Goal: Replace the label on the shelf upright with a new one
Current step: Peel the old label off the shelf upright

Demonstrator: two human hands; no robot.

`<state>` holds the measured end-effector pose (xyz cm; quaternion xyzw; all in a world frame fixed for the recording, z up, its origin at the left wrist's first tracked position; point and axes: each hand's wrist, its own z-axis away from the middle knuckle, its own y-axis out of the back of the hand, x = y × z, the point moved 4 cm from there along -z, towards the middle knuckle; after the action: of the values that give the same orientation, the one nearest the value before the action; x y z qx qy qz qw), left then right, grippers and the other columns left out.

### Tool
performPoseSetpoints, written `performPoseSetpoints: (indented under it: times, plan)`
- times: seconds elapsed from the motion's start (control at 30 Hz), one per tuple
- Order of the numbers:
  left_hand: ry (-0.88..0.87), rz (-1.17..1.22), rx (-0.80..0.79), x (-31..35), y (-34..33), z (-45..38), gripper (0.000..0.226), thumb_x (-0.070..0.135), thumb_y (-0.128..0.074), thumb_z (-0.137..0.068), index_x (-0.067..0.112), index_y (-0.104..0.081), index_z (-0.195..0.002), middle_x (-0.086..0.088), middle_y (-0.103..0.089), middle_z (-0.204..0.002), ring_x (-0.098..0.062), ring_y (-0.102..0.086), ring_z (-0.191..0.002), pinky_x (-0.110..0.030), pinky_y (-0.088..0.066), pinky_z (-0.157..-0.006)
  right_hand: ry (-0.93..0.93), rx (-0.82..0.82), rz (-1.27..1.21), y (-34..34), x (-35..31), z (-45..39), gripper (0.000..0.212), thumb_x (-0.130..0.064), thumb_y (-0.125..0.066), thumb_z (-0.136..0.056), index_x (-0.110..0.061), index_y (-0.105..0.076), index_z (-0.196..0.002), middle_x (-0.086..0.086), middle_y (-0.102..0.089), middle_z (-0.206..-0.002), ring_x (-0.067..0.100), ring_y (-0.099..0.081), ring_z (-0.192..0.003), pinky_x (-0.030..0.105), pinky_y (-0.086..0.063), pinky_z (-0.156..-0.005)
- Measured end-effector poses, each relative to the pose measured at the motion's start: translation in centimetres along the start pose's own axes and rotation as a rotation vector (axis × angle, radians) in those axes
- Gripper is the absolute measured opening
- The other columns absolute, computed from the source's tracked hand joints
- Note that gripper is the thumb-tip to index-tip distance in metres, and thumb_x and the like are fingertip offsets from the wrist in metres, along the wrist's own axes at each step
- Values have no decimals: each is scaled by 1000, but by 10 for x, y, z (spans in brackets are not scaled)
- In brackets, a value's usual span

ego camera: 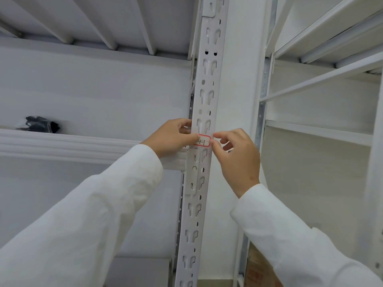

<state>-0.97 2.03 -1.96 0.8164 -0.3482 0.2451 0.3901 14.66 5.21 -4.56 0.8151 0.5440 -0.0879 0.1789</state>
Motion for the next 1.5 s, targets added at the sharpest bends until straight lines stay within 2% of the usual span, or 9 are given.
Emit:
performPoseSetpoints:
  times: [0.23,0.4,0.53,0.73,0.83,1.0,1.17,1.33,1.5]
  plan:
    - [-7,-2,-3,1,-1,1,36,16,-60,-86,19,-59,-121,-1,-70,-113,-14,-67,-102,-27,-48,-96,-15,-10,51,-4,-4,1,10,-27,-58,-86,-28,-68,-87,-11,-63,-83,10,-52,-65,22,-41,-55]
    - [-10,8,0,1,0,1,28,14,-60,-85,23,-60,-112,-1,-71,-109,-13,-67,-98,-24,-49,-92,-96,-241,2,-11,-8,3,12,-27,-59,-80,-28,-70,-80,-11,-68,-78,13,-58,-69,28,-49,-66]
    - [-15,5,2,1,-1,1,31,16,-60,-85,22,-60,-116,-1,-71,-109,-13,-67,-98,-26,-49,-95,-74,-62,-54,1,-8,-1,13,-27,-59,-83,-29,-70,-91,-13,-64,-81,8,-54,-64,28,-48,-65]
    - [-13,0,5,1,-1,0,37,16,-61,-85,18,-59,-122,-1,-70,-113,-13,-67,-101,-26,-49,-96,20,-80,152,-2,-8,-4,13,-31,-55,-87,-31,-68,-88,-13,-64,-85,10,-55,-67,25,-44,-57]
    - [-24,5,-1,3,-1,2,31,15,-60,-86,20,-60,-117,4,-70,-104,-6,-66,-93,-15,-50,-86,-42,-82,98,0,-9,-5,12,-29,-57,-85,-30,-69,-84,-12,-65,-81,11,-55,-68,26,-44,-60]
    - [-23,-3,2,4,-1,4,28,13,-60,-86,21,-60,-113,6,-69,-99,-5,-65,-90,-21,-47,-91,-139,-331,-82,-10,-9,0,12,-25,-61,-79,-31,-69,-72,-12,-65,-67,11,-59,-58,26,-47,-63]
    - [-26,4,-2,4,-2,4,26,15,-61,-85,23,-59,-110,8,-69,-98,-2,-65,-89,-21,-47,-90,-79,-73,-58,1,-6,-6,11,-28,-60,-83,-30,-70,-88,-14,-65,-81,8,-54,-67,26,-45,-65]
    - [-23,1,7,4,-1,2,27,15,-61,-85,23,-59,-111,6,-69,-101,-4,-65,-91,-23,-47,-93,66,-88,162,-3,-9,-5,14,-31,-54,-88,-31,-69,-90,-13,-63,-84,9,-54,-65,17,-37,-54]
    - [-16,-23,8,2,-1,1,36,17,-61,-84,16,-60,-120,4,-70,-108,-9,-66,-100,-25,-48,-96,18,-152,140,-3,-10,-11,12,-30,-56,-85,-29,-69,-85,-10,-65,-80,14,-58,-69,27,-44,-58]
